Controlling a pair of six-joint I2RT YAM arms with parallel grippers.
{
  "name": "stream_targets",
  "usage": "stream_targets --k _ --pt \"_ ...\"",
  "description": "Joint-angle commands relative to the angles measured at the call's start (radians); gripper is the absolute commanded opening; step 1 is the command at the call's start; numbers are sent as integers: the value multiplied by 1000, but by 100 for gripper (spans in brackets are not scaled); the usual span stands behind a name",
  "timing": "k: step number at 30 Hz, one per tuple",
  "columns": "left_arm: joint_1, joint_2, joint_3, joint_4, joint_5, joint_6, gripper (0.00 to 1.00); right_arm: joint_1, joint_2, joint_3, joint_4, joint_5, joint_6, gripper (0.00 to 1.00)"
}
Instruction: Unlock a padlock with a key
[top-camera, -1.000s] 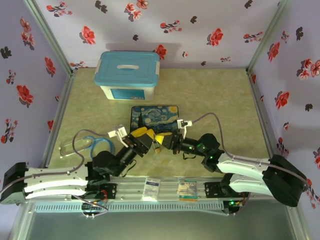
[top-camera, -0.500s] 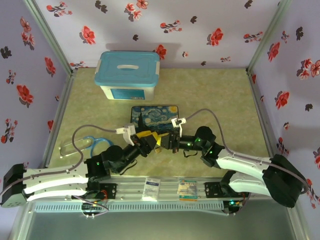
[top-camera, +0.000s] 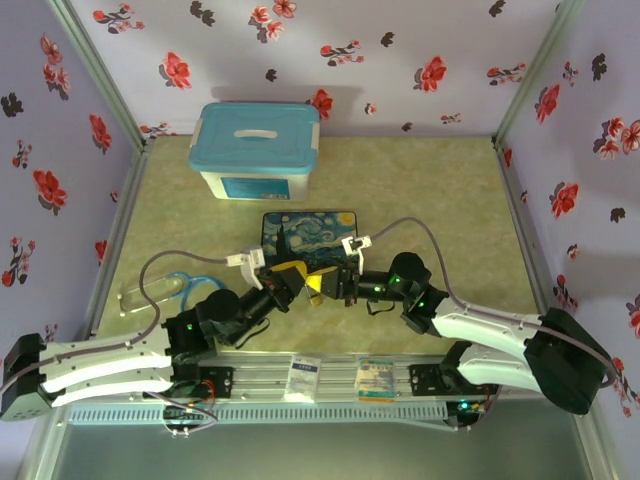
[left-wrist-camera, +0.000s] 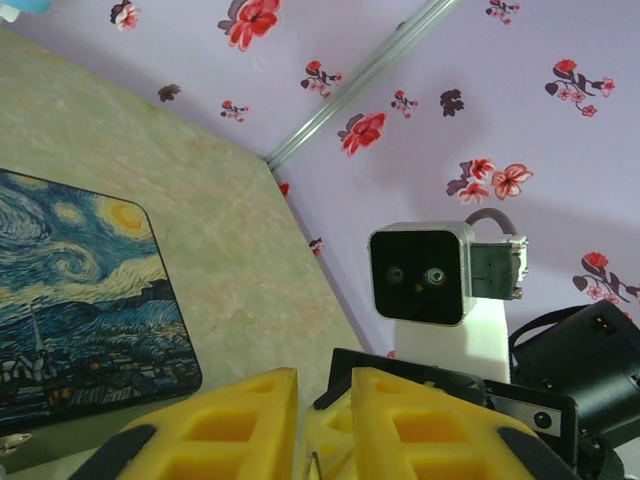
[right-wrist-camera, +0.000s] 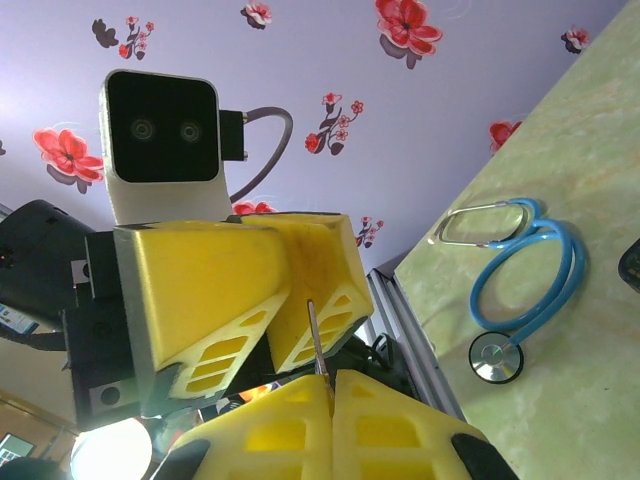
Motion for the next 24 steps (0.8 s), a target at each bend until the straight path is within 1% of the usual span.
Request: stream_targets --k 1,8,12,14,15,20,22,23,24 --pt "11 -16 -14 -31 -1 -6 22 -7 7 19 23 -16 -3 0" --pt "15 16 2 -61 10 -20 22 -7 25 27 23 -20 -6 0" --pt "15 36 6 -53 24 -11 11 -7 39 33 25 -21 -10 0" --pt "17 40 9 -38 31 -9 1 -7 46 35 31 -22 -9 0" --pt "18 37 15 -54 32 -4 0 -7 46 35 34 -20 -9 0" --pt "39 -5 35 -146 37 1 0 -11 44 34 36 -12 -11 0" --pt "50 -7 45 -188 59 -9 0 -16 38 37 26 -3 -13 12" --pt "51 -6 44 -184 71 -8 0 -16 37 39 29 -7 -14 14" --pt "52 -4 43 -176 74 -13 0 -16 39 43 32 -9 -9 28"
